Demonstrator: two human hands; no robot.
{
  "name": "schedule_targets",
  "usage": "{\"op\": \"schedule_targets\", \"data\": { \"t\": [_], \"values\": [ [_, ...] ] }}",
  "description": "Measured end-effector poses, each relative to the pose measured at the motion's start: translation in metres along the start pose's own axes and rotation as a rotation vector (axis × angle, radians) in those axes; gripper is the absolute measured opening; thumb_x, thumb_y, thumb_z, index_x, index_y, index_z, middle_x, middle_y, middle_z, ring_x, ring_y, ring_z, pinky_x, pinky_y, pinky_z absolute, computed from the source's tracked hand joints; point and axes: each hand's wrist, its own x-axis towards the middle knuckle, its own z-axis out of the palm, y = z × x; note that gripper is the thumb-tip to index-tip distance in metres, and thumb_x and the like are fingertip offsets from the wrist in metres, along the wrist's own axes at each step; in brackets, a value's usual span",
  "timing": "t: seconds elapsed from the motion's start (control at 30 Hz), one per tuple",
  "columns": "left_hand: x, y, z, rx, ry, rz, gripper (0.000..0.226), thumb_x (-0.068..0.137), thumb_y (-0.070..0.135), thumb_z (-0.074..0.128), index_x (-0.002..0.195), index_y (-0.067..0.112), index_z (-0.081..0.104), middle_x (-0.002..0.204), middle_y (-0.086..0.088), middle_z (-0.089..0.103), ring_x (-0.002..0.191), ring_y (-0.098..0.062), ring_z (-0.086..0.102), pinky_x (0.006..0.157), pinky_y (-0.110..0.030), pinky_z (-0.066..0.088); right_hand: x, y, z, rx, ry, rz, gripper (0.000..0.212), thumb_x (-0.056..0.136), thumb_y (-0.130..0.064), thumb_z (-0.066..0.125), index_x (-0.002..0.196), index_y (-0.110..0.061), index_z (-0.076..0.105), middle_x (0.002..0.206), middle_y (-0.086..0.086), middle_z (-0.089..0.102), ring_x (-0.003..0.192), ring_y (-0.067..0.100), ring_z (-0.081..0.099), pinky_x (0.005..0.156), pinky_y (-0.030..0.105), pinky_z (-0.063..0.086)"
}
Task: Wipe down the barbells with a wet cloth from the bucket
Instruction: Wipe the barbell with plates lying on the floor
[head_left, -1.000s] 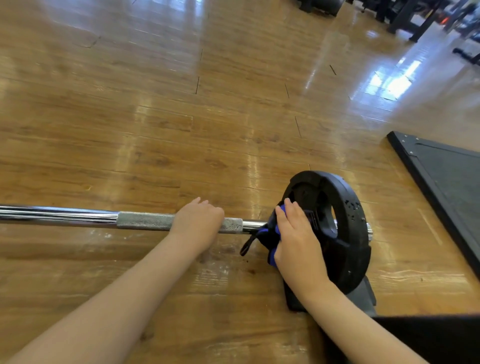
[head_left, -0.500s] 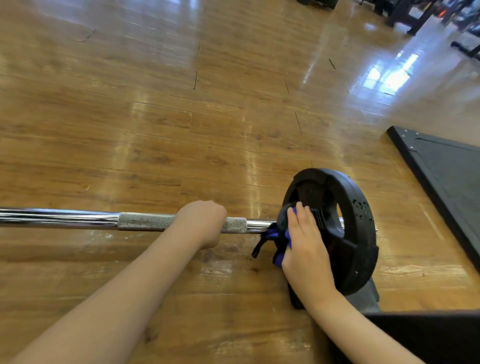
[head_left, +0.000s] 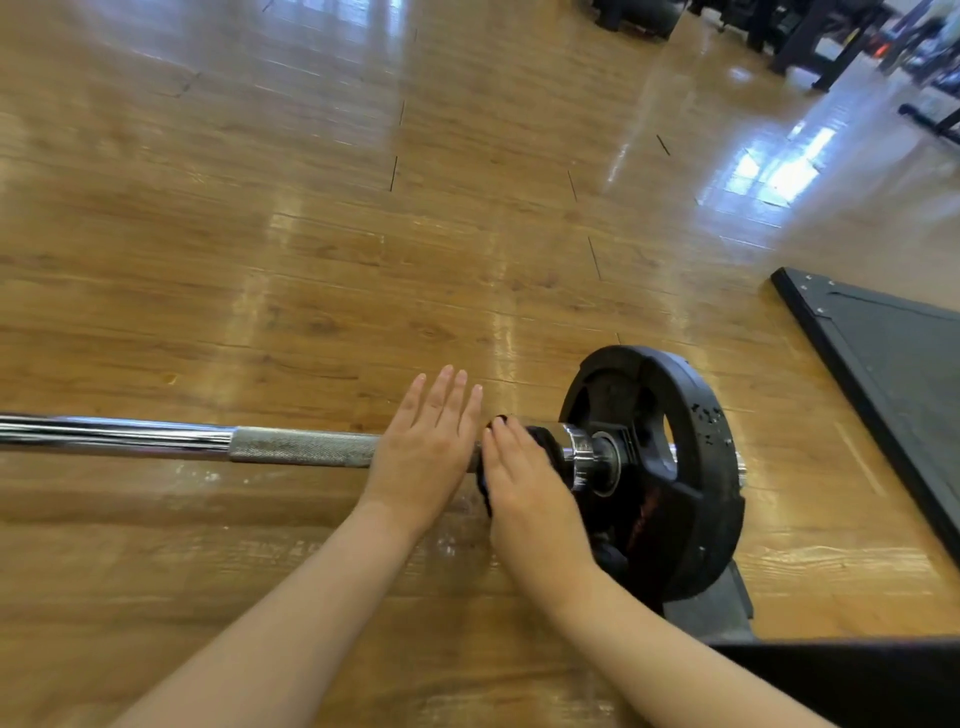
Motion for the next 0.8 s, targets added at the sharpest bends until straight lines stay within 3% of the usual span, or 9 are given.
{"op": "schedule_targets", "data": {
  "t": [0.1, 0.17, 0.23, 0.3, 0.4, 0.57, 0.73, 0.8],
  "values": [
    [0.001, 0.002, -0.005, -0.015, -0.088, -0.014, 0.050, 0.074, 0.006, 0.068, 0.121, -0.006, 0.059, 0.122, -0.025, 0.060, 0.118, -0.035, 0.056, 0.104, -0.046, 0.037, -0.006, 0.003, -0.003, 0.006, -0.078, 0.021, 0.068, 0.051, 0.005, 0.079, 0.117, 0.008, 0.060, 0.120, 0.024, 0.061, 0.113, 0.034, 0.059, 0.096, 0.045, 0.044],
    [0.002, 0.002, -0.007, 0.011, -0.190, -0.018, 0.053, 0.093, 0.008, 0.050, 0.141, -0.006, 0.034, 0.144, -0.027, 0.037, 0.137, -0.034, 0.033, 0.115, -0.043, 0.018, -0.015, 0.013, -0.008, -0.013, -0.105, 0.038, 0.070, 0.049, 0.008, 0.079, 0.116, 0.008, 0.060, 0.120, 0.024, 0.061, 0.113, 0.034, 0.059, 0.096, 0.046, 0.044],
    [0.003, 0.001, -0.006, 0.019, -0.220, -0.010, 0.053, 0.101, 0.008, 0.029, 0.149, 0.000, 0.009, 0.155, -0.022, 0.014, 0.145, -0.031, 0.010, 0.117, -0.041, 0.000, -0.027, 0.021, -0.013, 0.006, -0.077, 0.024, 0.059, 0.057, 0.006, 0.075, 0.115, 0.006, 0.062, 0.120, 0.021, 0.061, 0.114, 0.032, 0.059, 0.100, 0.044, 0.042],
    [0.004, 0.002, -0.007, 0.015, -0.216, -0.013, 0.055, 0.100, 0.006, 0.028, 0.150, 0.002, 0.005, 0.157, -0.020, 0.010, 0.146, -0.030, 0.006, 0.117, -0.040, -0.001, -0.033, 0.029, -0.023, 0.105, 0.042, 0.075, 0.044, 0.074, 0.003, 0.052, 0.117, 0.004, 0.061, 0.125, 0.018, 0.059, 0.118, 0.031, 0.055, 0.108, 0.038, 0.035],
    [0.006, 0.001, -0.008, -0.024, -0.229, -0.034, 0.059, 0.098, 0.003, 0.035, 0.150, 0.004, 0.006, 0.157, -0.019, 0.010, 0.146, -0.029, 0.007, 0.118, -0.039, 0.001, -0.023, 0.041, -0.035, 0.136, 0.196, 0.179, 0.050, 0.079, 0.001, 0.031, 0.123, 0.005, 0.055, 0.130, 0.019, 0.054, 0.126, 0.030, 0.045, 0.113, 0.034, 0.024],
    [0.014, -0.001, -0.016, -0.075, -0.366, -0.053, 0.061, 0.096, 0.001, 0.040, 0.150, 0.005, 0.012, 0.157, -0.016, 0.015, 0.146, -0.025, 0.012, 0.118, -0.036, 0.006, -0.026, 0.035, -0.011, 0.051, 0.015, 0.158, 0.056, 0.067, 0.011, 0.053, 0.122, 0.006, 0.057, 0.135, 0.020, 0.050, 0.130, 0.035, 0.041, 0.108, 0.045, 0.035],
    [0.012, -0.002, -0.017, -0.116, -0.379, -0.060, 0.061, 0.095, 0.000, 0.042, 0.150, 0.005, 0.014, 0.156, -0.016, 0.018, 0.145, -0.025, 0.014, 0.119, -0.036, 0.007, -0.073, 0.023, 0.002, 0.139, -0.158, 0.109, 0.063, 0.051, 0.016, 0.071, 0.112, 0.003, 0.065, 0.126, 0.014, 0.060, 0.125, 0.027, 0.045, 0.111, 0.032, 0.024],
    [0.012, -0.002, -0.017, -0.128, -0.373, -0.066, 0.060, 0.095, 0.001, 0.042, 0.149, 0.004, 0.015, 0.156, -0.016, 0.019, 0.145, -0.025, 0.014, 0.119, -0.036, 0.007, -0.078, 0.017, -0.005, 0.216, -0.109, 0.126, 0.053, 0.057, 0.010, 0.067, 0.110, 0.002, 0.067, 0.124, 0.011, 0.060, 0.120, 0.024, 0.050, 0.114, 0.022, 0.016]
  ]
}}
